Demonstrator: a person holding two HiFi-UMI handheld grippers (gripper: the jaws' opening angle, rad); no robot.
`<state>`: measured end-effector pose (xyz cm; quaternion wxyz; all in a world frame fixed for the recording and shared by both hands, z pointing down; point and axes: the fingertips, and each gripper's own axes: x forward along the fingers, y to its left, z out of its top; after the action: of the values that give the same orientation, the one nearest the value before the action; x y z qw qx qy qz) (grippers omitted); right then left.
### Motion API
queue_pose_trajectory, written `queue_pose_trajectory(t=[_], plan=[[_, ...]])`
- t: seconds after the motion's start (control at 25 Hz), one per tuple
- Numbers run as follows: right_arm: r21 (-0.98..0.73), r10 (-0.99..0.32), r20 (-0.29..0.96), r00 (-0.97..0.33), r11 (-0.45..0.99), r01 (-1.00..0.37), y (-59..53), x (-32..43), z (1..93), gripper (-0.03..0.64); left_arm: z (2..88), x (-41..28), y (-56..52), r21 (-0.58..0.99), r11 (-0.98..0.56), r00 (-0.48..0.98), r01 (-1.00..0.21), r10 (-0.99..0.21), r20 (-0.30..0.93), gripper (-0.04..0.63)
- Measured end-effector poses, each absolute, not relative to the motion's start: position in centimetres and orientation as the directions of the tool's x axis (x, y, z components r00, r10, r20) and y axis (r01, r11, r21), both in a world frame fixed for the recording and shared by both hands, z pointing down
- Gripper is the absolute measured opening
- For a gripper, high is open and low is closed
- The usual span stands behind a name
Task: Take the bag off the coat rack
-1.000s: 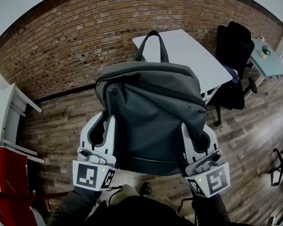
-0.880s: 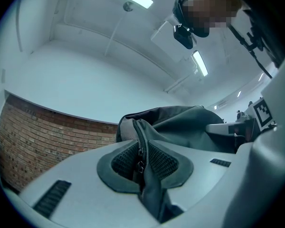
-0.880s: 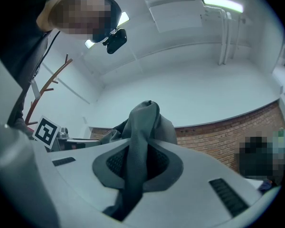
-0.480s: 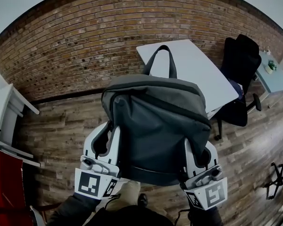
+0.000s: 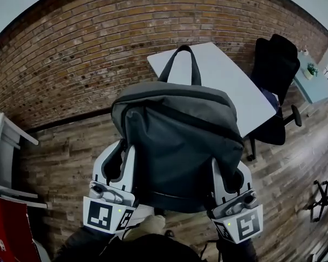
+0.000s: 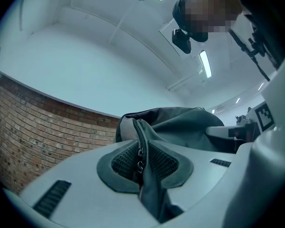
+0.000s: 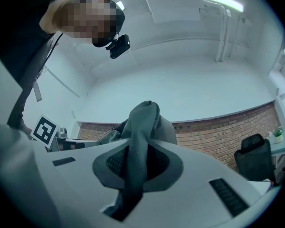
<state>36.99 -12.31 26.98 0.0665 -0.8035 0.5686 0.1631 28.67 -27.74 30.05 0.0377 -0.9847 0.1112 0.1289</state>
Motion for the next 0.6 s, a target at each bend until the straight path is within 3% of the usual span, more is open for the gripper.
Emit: queue_pose_trajectory(t=[0.6], plan=[[0.149,-0.861,-0.322,0.393,-0.456,-0.877,-15.9,46.1,24.2,0.032,27.2,39.0,-31.6,0.026,-0.994,0.942,-0.103,-0.106,-0.319,0.075]])
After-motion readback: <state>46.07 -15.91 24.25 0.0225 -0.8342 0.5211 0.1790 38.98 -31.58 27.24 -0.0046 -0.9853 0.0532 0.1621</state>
